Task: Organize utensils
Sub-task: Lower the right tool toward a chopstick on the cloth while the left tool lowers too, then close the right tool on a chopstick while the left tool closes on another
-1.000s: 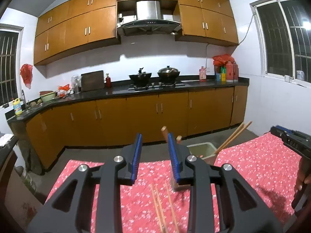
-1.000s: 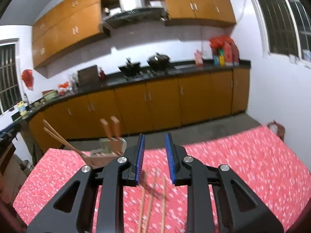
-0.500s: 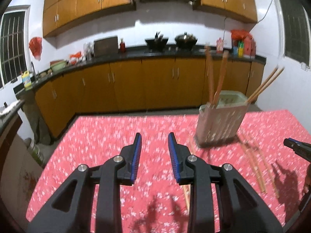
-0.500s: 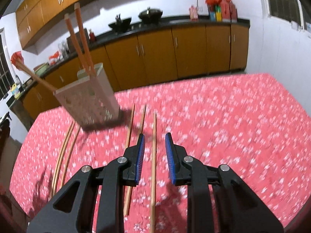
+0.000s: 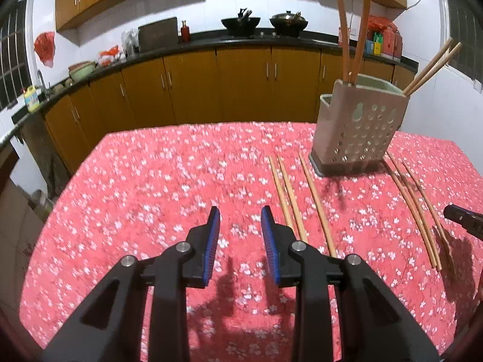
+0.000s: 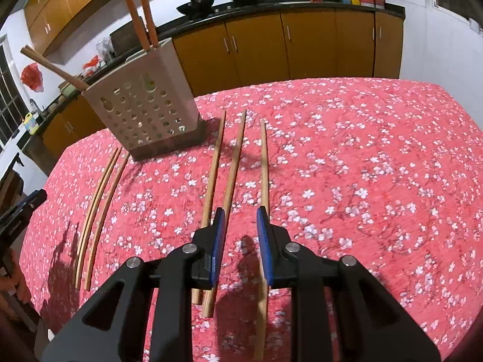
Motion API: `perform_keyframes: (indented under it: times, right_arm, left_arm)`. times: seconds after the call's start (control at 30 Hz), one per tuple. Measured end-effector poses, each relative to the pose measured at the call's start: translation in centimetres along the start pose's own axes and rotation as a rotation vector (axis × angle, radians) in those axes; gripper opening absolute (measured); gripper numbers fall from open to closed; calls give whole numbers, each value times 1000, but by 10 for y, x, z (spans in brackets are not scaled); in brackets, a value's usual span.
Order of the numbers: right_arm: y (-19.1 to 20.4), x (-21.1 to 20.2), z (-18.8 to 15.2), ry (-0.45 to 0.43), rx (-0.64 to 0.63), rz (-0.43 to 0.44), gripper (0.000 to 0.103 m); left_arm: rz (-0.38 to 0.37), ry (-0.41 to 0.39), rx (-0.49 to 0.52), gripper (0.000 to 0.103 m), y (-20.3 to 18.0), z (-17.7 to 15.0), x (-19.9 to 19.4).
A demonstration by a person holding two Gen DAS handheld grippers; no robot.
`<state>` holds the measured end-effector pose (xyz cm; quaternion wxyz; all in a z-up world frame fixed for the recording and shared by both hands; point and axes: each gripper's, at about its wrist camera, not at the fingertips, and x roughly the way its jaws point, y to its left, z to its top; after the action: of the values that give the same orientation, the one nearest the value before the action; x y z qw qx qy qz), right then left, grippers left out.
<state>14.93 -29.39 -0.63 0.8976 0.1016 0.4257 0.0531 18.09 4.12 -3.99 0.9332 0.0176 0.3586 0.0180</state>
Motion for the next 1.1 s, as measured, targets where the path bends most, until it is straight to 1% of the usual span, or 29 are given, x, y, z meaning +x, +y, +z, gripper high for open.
perform_keyframes:
  times: [0.17,0.3,0.47,0.5,0.53,0.57,0.6,0.7,0.83,1.1]
  right_arm:
    - [1,5,-3,13,-11,3,23]
    - [-1,9,-4,9,-28,-55,23]
    - [-4,16,-9,35,-51,-94,23]
    - [-5,20,-11,49,-51,-102,22]
    - [-7,23,-13,60,-49,-106,16]
    - [-8,23,-14,49,-50,-116,10]
    - [-9,23,-14,48,-53,-125,8]
    - [-15,22,-11,48,-31,-117,8]
    - [-20,20,-11,41,-23,-127,8]
    - [-18,23,-15,37,-31,-130,8]
  left_arm:
    - [-42,30,-26,29,1,-9,7]
    - [-75,47,-37,29,-2,-15,10]
    - [-106,66,-27,29,-11,-19,14]
    - [-112,70,-26,29,-13,-20,15]
    - [-117,74,-23,29,-15,-21,16]
    - [-121,77,-21,29,-17,-21,18]
    - [-124,81,-17,29,-19,-22,19]
    - [-130,97,-1,29,-24,-24,24]
    - [-135,118,3,28,-29,-27,31]
    - [-137,154,22,21,-37,-34,43]
